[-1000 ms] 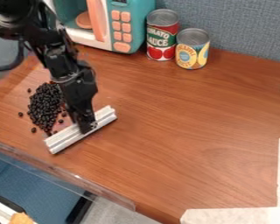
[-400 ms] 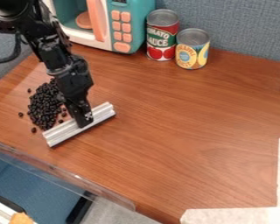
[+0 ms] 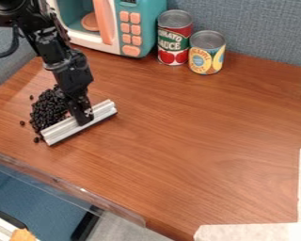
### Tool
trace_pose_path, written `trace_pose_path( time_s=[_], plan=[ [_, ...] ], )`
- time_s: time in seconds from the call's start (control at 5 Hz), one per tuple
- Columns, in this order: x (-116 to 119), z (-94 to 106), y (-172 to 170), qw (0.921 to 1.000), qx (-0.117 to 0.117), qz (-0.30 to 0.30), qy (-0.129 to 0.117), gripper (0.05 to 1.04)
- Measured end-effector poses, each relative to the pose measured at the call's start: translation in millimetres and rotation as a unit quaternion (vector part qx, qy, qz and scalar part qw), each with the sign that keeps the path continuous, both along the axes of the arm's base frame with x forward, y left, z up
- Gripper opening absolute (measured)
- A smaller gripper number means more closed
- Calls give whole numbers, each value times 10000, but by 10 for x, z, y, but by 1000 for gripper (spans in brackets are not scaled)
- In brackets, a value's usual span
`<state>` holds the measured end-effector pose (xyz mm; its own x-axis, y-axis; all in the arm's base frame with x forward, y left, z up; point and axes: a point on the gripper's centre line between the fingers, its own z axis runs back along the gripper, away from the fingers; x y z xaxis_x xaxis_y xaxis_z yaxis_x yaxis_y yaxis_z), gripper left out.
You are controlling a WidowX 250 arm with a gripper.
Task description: Sweep into pile
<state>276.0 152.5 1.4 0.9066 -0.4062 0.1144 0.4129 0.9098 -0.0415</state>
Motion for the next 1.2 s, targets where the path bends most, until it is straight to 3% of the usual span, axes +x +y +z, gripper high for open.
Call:
trace_pose_path(
  time_s=[0.6, 0.8, 1.0, 1.2],
  plan=[
    [103, 42, 419, 9997, 186, 135, -34, 344],
    [124, 42, 352, 9998, 47, 193, -68, 344],
    [119, 117, 53, 9999, -116, 107, -55, 344],
    [159, 272, -254, 9998, -100, 158, -46, 344]
  ],
)
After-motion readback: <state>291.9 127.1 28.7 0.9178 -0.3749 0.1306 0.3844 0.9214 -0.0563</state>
